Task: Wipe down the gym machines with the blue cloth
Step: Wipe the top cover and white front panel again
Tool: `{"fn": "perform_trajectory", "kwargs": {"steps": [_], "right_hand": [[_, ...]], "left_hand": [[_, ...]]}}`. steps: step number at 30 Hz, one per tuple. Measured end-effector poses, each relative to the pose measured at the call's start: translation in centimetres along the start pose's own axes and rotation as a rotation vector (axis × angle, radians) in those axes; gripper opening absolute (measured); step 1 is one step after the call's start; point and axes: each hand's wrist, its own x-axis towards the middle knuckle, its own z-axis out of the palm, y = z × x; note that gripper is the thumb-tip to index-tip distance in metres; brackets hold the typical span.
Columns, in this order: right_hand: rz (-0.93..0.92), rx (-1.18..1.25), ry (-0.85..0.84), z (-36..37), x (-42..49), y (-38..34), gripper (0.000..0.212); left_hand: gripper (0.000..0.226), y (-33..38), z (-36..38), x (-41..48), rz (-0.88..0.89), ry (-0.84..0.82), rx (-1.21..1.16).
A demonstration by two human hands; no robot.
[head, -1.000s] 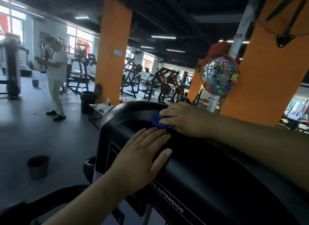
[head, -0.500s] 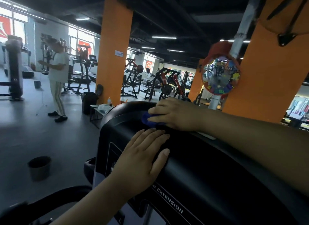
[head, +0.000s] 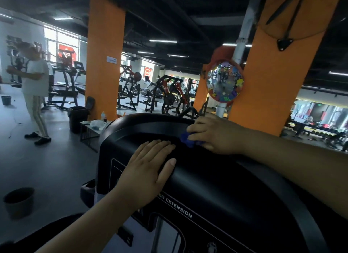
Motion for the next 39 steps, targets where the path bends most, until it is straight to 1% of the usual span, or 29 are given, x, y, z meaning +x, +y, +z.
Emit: {"fn": "perform_trajectory", "kwargs": {"steps": [4,6,8,11,13,15,17,19,20,23,25,26,28,30,32,33,35,36,37,39], "right_hand": [[0.226,0.023,-0.131,-3.3,-7.2,-3.1,0.028],[0.322,0.045,-0.167,-5.1,-10.3,-4.4,0.025],[0.384,0.064,-0.161,-6.9,-12.9,-5.9,0.027],[0.460,0.049,-0.065,-8.2,-16.1,-8.2,0.036],[0.533,0.076,-0.001,-8.4,-17.7,-9.0,0.034],[0.609,0.142,0.063,-8.6,-18.5,-9.0,0.033],[0.759,0.329,0.108,-8.9,-18.9,-8.7,0.030],[0.880,0.520,0.158,-8.8,-19.5,-8.3,0.032],[0.909,0.566,0.177,-8.6,-19.9,-8.2,0.034],[0.933,0.611,0.243,-7.9,-22.6,-9.9,0.035],[0.915,0.637,0.297,-7.5,-25.4,-11.9,0.036],[0.897,0.640,0.333,-6.9,-26.7,-12.4,0.038],[0.890,0.706,0.391,-5.9,-28.8,-11.7,0.041],[0.959,0.838,0.439,-5.0,-29.9,-9.9,0.042],[1.020,0.930,0.500,-4.2,-30.3,-9.1,0.030],[1.017,0.959,0.545,-3.8,-30.5,-9.6,0.026],[0.986,0.999,0.628,-3.2,-31.5,-11.8,0.032],[0.972,1.014,0.641,-3.1,-32.2,-13.0,0.036],[0.961,1.039,0.636,-3.3,-32.7,-13.9,0.038],[0.967,1.073,0.613,-3.6,-32.7,-13.6,0.033]], "left_hand": [[0.056,0.1,-0.3,0.1,0.009,0.005,-0.050],[0.057,0.1,-0.5,0.1,0.005,-0.022,-0.052],[0.063,0.0,-0.4,0.2,-0.019,-0.059,-0.054],[0.076,1.0,-0.2,0.6,-0.147,-0.119,-0.067],[0.081,3.3,-0.5,1.0,-0.206,-0.173,-0.061],[0.078,7.4,-1.1,1.1,-0.153,-0.253,-0.105],[0.070,12.2,-1.6,0.9,-0.077,-0.337,-0.148],[0.072,16.3,-1.6,0.5,-0.043,-0.390,-0.168],[0.074,17.8,-1.4,0.3,-0.045,-0.400,-0.182],[0.080,21.7,-1.6,-0.2,-0.118,-0.406,-0.252],[0.078,24.1,-1.5,-0.4,-0.174,-0.395,-0.303],[0.076,25.4,-1.3,-0.5,-0.194,-0.363,-0.330],[0.074,28.0,-0.8,-0.1,-0.228,-0.284,-0.371],[0.072,31.0,-0.1,0.7,-0.269,-0.253,-0.373],[0.073,33.6,1.3,1.6,-0.287,-0.247,-0.307],[0.074,34.5,2.1,1.9,-0.275,-0.249,-0.243],[0.078,35.3,3.9,2.0,-0.205,-0.221,-0.028],[0.080,35.3,4.5,1.8,-0.183,-0.196,0.070],[0.082,35.5,4.9,1.6,-0.182,-0.177,0.143],[0.082,36.0,5.1,1.2,-0.176,-0.165,0.268]]}}
